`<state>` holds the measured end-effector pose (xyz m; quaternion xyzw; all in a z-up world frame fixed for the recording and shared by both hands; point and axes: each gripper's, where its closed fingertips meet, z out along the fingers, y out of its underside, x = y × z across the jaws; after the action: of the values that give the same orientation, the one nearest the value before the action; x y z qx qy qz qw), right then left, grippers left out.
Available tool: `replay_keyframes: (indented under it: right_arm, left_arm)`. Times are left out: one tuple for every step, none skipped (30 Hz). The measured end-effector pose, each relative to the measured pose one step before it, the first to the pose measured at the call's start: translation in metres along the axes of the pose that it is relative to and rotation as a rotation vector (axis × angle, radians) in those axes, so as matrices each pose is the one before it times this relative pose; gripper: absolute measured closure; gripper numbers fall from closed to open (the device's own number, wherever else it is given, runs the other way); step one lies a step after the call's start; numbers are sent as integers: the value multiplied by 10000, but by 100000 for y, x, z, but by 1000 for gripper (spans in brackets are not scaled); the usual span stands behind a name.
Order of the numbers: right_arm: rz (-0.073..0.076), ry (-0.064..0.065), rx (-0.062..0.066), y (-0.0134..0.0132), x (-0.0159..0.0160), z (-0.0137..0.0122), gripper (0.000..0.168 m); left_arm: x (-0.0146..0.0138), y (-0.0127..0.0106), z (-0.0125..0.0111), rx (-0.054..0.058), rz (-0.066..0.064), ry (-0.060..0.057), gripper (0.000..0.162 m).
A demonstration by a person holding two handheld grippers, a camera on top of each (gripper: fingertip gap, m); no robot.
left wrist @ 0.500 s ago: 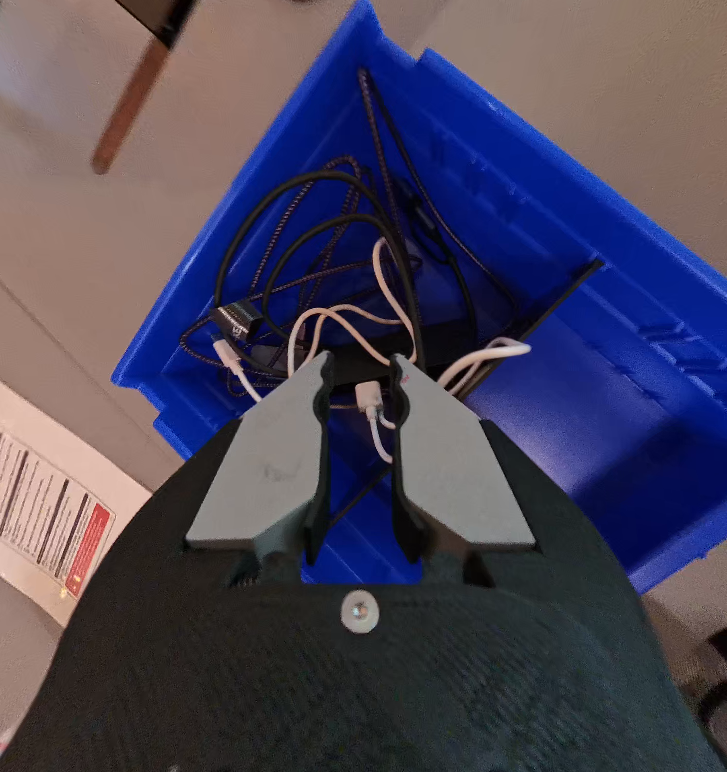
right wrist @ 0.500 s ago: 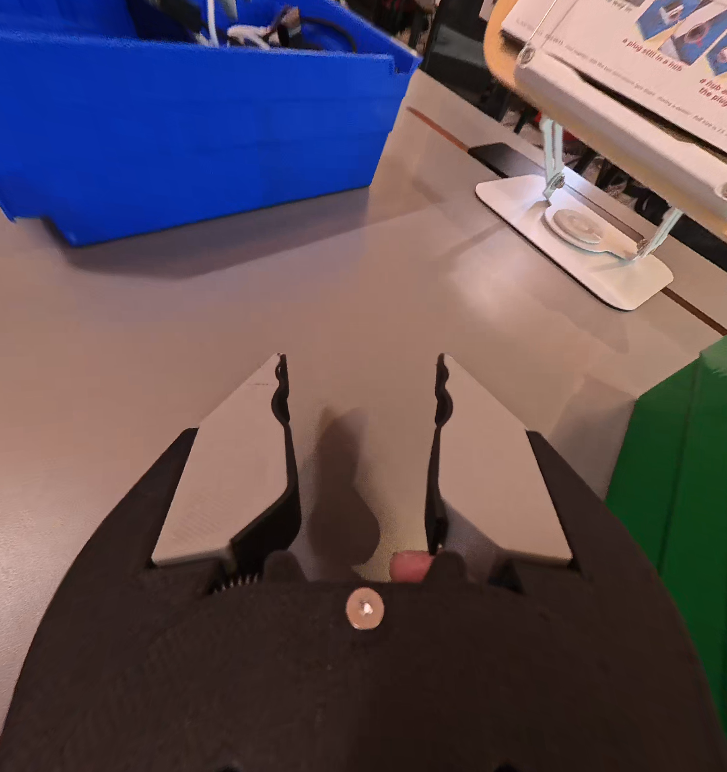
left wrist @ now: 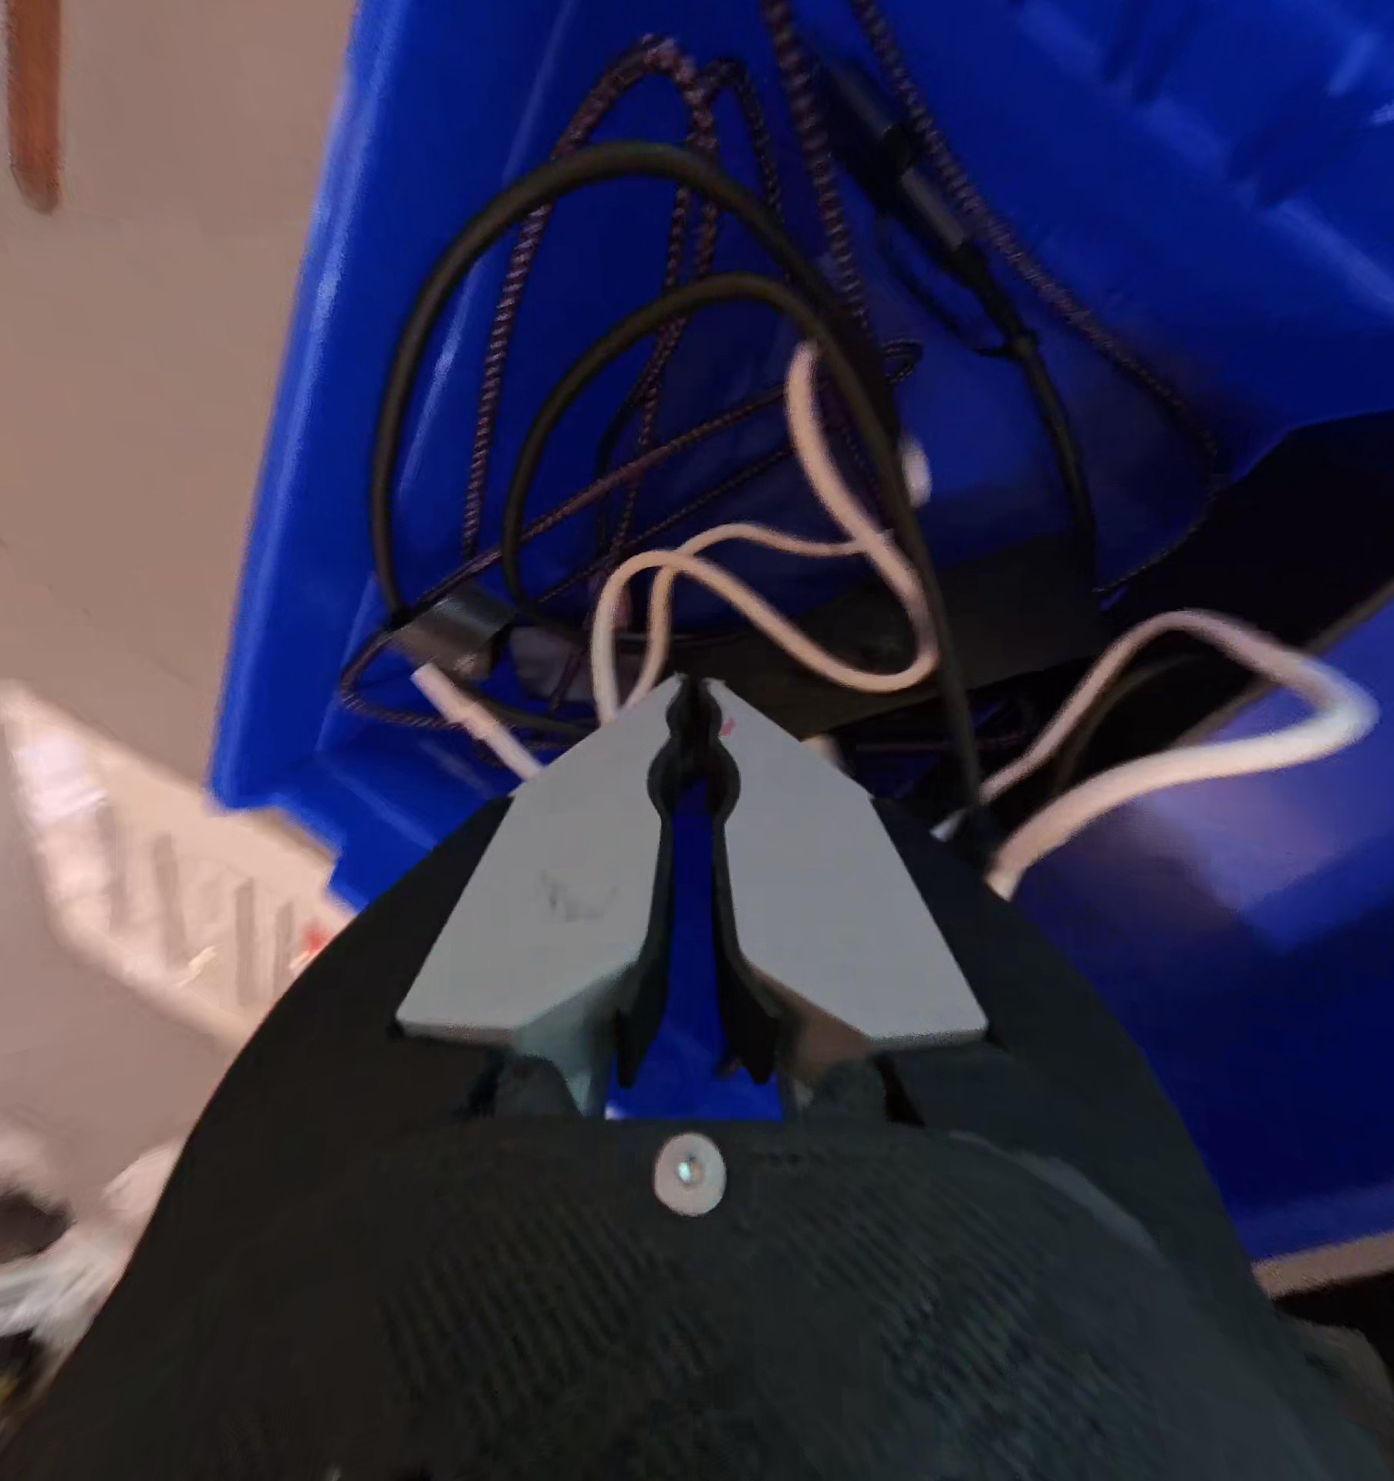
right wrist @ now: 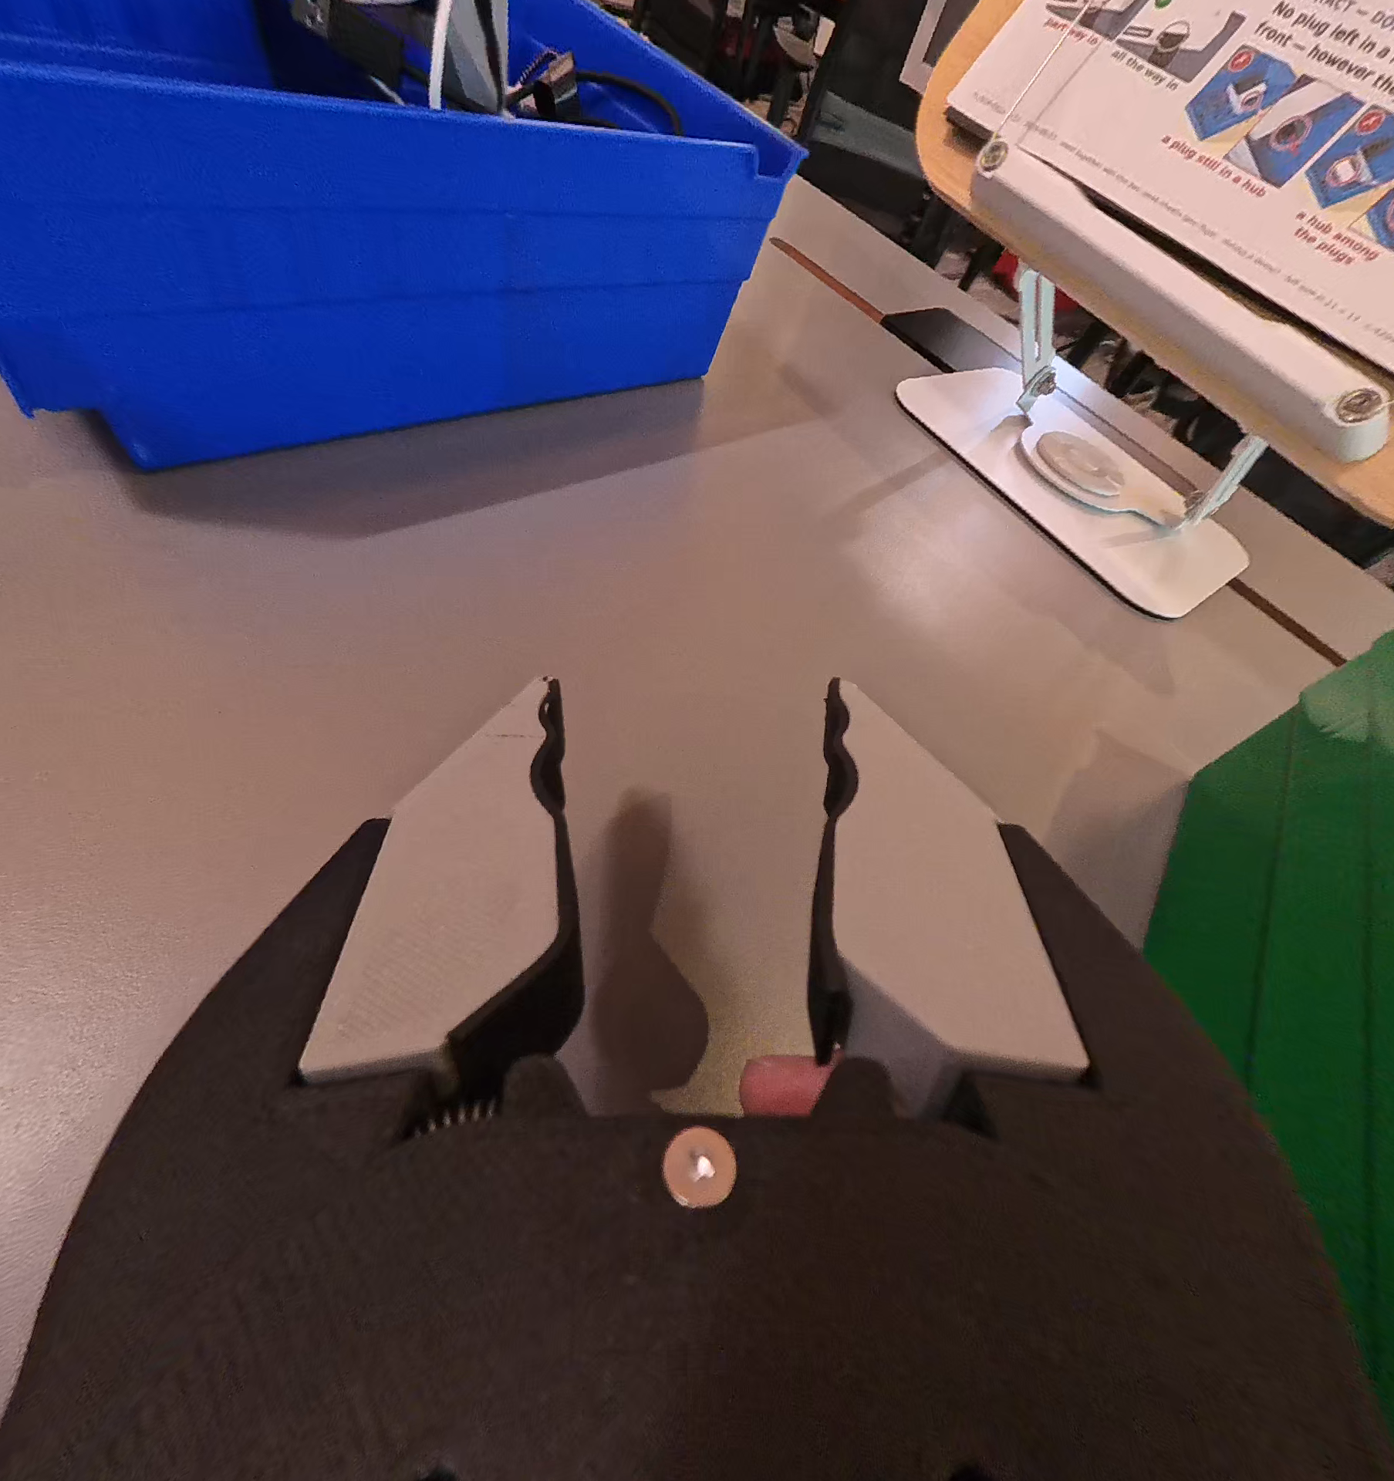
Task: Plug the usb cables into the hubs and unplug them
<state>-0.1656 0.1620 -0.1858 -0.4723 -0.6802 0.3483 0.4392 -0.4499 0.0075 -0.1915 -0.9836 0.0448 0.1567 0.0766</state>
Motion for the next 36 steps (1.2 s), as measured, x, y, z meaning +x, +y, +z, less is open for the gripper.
replay_keyframes:
  right_arm:
    - [-128, 129, 28, -45, 3, -55, 105]
    - [-101, 90, 54, -80, -30, -76, 105]
    - [-70, 35, 60, -92, -86, -92, 105]
    - [-33, 7, 67, -92, -91, -93, 106]
    - [10, -16, 82, -108, -60, -106, 106]
    - [58, -26, 85, -99, 4, -97, 107]
    - [106, -41, 66, -78, 37, -84, 107]
    - [146, -57, 49, -47, 58, -63, 107]
    - [164, -57, 55, -47, 62, -80, 107]
    - [152, -38, 67, -65, 96, -83, 107]
    - [132, -25, 64, -64, 84, -89, 107]
    - [114, -21, 50, -44, 72, -72, 106]
    - [87, -21, 37, -34, 54, -56, 106]
    - [59, -25, 22, -24, 21, -40, 106]
    - [33, -19, 9, -4, -3, -20, 106]
    - [5, -10, 5, 2, -11, -17, 106]
    - [-23, -9, 1, -1, -38, 7, 106]
    - [-48, -10, -9, 0, -70, 5, 106]
    - [-70, -2, -16, 16, -84, 20, 106]
    - [-85, 8, -19, 11, -88, 21, 106]
    - [-87, 9, -18, 8, -85, 21, 106]
    - [-73, 8, -17, 14, -67, 18, 105]
    - [-48, 9, -16, 19, -43, 25, 105]
    - [-20, 3, -8, 6, -20, 11, 105]
    - [6, -2, 0, 2, 2, -1, 105]
    - [27, -4, 6, -3, 26, -4, 105]
    - [38, -5, 11, -12, 37, -14, 105]
    - [41, -2, 16, -20, 38, -10, 105]
    - [35, -1, 20, -12, 29, -23, 106]
    - [26, -5, 15, -21, 23, -19, 106]
    - [12, -8, 9, -2, -3, -14, 106]
    - [-2, -1, 8, -9, -2, -4, 106]
    - [-13, 6, 5, -10, -4, -4, 106]
    - [-21, 8, -1, 3, -5, 5, 106]
    - [-26, 5, -5, 12, -28, 7, 106]
    - [-31, 3, -5, 3, -24, 4, 106]
  left_arm:
    - [-1374, 733, -337, -391, 170, -909, 162]
    - [-946, 608, -341, -276, 196, -615, 162]
    - [-157, 248, -335, -22, 150, -112, 162]
    - [402, -37, -311, 153, 74, 239, 162]
    - [233, -134, -225, 165, -104, 173, 162]
    - [48, -1, -118, 10, -240, 97, 162]
    - [33, 143, -51, -109, -258, 105, 162]
    - [-49, 129, -65, -72, -197, 40, 162]
    - [-197, 44, -157, 23, -151, -57, 162]
    - [-170, 37, -275, 64, -143, -12, 162]
    - [-27, 13, -417, 117, -156, 115, 162]
    - [83, -42, -553, 187, -175, 196, 162]
    - [237, -89, -633, 233, -146, 287, 162]
    - [448, -4, -656, 211, -111, 382, 162]
    - [645, 111, -592, 138, -76, 468, 162]
    - [786, 216, -500, 75, -42, 514, 162]
    - [783, 219, -389, 70, 2, 461, 161]
    - [688, 97, -262, 119, 42, 339, 158]
    - [587, -26, -154, 158, 79, 242, 155]
    - [301, -255, -76, 231, 33, 68, 155]
    - [313, -359, 3, 235, -33, 91, 154]
    - [500, -332, 66, 185, -25, 228, 151]
    - [459, -316, 121, 146, 14, 200, 147]
    - [258, -316, 212, 126, 40, 89, 147]
    - [216, -297, 308, 84, 52, 64, 146]
    - [122, -222, 392, 15, 31, 22, 146]
    - [93, -152, 411, -47, -1, 14, 147]
    - [-61, -112, 392, -69, 2, -59, 151]
    - [-370, -110, 277, -61, -38, -220, 162]
    - [-364, -209, 134, -7, -136, -168, 162]
    - [-306, -314, -93, 67, -293, -71, 162]
    - [-449, -467, -346, 191, -301, -160, 162]
    - [-607, -698, -661, 368, -160, -297, 162]
    - [-555, -901, -926, 502, -78, -283, 162]
    - [-546, -1132, -1132, 625, -135, -286, 162]
    - [-525, -1231, -1229, 650, -155, -298, 162]
